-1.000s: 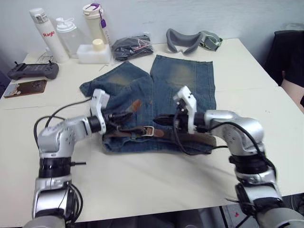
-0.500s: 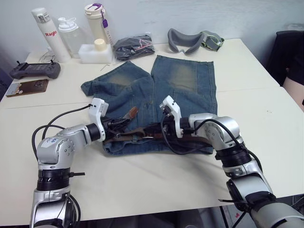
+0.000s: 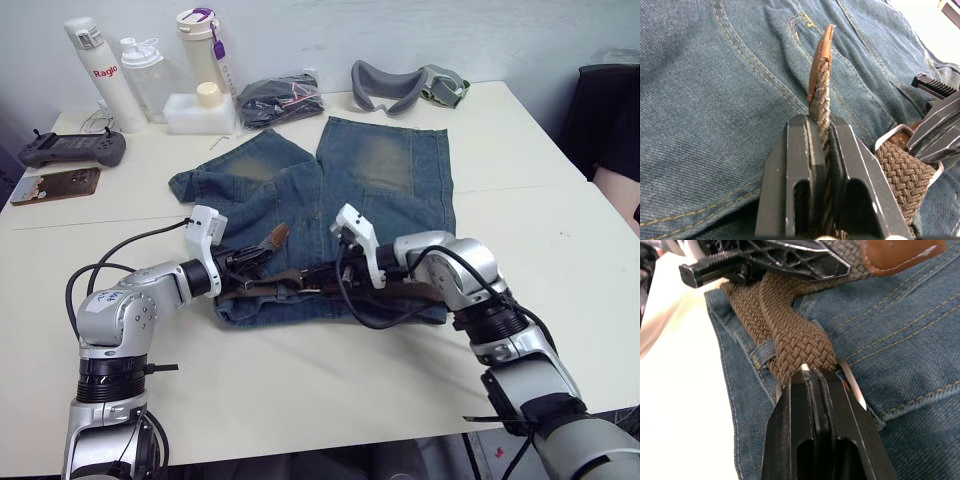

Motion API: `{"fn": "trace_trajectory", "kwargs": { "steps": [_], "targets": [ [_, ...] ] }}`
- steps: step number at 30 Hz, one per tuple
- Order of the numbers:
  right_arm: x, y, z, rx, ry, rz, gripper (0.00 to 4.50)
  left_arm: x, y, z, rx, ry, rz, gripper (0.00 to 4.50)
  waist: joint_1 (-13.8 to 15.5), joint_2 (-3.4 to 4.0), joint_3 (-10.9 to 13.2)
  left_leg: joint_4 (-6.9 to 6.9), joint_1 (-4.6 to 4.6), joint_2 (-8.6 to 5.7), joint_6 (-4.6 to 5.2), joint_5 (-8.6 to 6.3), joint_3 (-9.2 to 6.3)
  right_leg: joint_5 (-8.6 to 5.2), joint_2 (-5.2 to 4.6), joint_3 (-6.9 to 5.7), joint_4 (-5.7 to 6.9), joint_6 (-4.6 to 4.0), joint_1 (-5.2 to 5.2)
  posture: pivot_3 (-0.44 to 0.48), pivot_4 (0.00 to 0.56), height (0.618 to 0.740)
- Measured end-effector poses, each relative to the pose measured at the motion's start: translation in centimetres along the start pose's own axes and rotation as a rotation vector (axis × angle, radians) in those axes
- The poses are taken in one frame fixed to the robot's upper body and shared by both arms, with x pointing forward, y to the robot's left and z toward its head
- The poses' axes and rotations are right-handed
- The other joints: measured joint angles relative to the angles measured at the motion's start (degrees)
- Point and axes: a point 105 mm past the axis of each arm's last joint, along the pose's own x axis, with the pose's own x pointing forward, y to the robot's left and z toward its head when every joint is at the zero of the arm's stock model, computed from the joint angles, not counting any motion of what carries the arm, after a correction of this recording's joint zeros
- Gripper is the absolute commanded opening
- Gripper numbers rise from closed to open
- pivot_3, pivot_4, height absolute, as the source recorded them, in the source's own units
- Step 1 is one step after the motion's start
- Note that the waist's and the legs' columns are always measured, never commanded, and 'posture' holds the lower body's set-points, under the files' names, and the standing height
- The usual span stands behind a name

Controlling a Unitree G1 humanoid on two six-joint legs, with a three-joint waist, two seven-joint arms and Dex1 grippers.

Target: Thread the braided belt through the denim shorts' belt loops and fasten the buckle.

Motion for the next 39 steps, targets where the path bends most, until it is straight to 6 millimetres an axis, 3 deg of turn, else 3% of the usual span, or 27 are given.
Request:
{"fn": "trace_trajectory", "kwargs": {
  "steps": [11,19,24,26,30,33,39],
  "targets": [
    [1.4,-0.7,-0.1,-0.134,0.144,-0.001,0.05,0.8,-0.7,0.2,-0.012,-0.017,-0.027,0.0,-0.01,-0.26,-0.45,-0.25,0.65,-0.04,-0.01,-0.04,0.03,-0.01,0.0,0.05,-0.01,-0.02,0.35,0.0,0.15,0.641],
    [2.4,-1.2,-1.1,-0.177,0.208,0.009,0.05,3.1,-3.5,3.7,-0.029,-0.124,-0.181,0.0,-0.02,-0.27,-1.32,-0.87,1.78,0.01,0.14,-0.16,0.05,-0.04,0.03,0.03,-0.48,-0.06,1.37,0.0,0.15,0.641],
    [2.9,-1.1,-1.7,-0.371,0.296,0.017,0.05,5.6,-6.4,5.9,-0.112,-0.163,-0.375,0.0,0.12,0.05,-2.36,-0.99,2.13,0.03,0.18,-0.27,0.02,-0.03,0.27,-0.02,-0.86,-0.01,1.83,0.0,0.15,0.641],
    [2.9,-1.2,-1.8,-0.42,0.314,0.011,0.05,6.6,-6.9,5.9,-0.145,-0.131,-0.432,0.0,0.24,0.01,-2.38,-1.3,2.66,0.05,0.36,-0.39,0.03,-0.03,0.32,-0.03,-1.07,0.0,2.31,0.0,0.15,0.641],
    [2.6,-1.5,-2.0,-0.475,0.337,-0.006,0.05,8.4,-7.3,7.4,-0.156,-0.093,-0.482,0.0,0.58,-0.11,-2.45,-1.47,2.82,0.02,0.37,-0.39,-0.06,0.02,0.33,-0.09,-1.2,0.08,2.5,0.0,0.15,0.641],
    [2.7,-1.3,-2.2,-0.523,0.353,-0.019,0.05,10.2,-10.3,9.3,-0.123,-0.071,-0.584,0.0,0.68,-0.2,-2.55,-1.71,3.12,0.01,0.37,-0.38,-0.18,0.16,0.44,-0.15,-1.61,0.28,2.93,0.0,0.15,0.641],
    [2.7,-0.9,-2.5,-0.634,0.36,-0.037,0.05,11.8,-10.8,8.9,-0.172,-0.029,-0.624,0.0,0.64,0.01,-2.49,-2.26,3.59,0.07,0.39,-0.36,-0.09,0.17,0.39,-0.15,-1.97,0.33,3.26,0.0,0.15,0.641]
  ]
}}
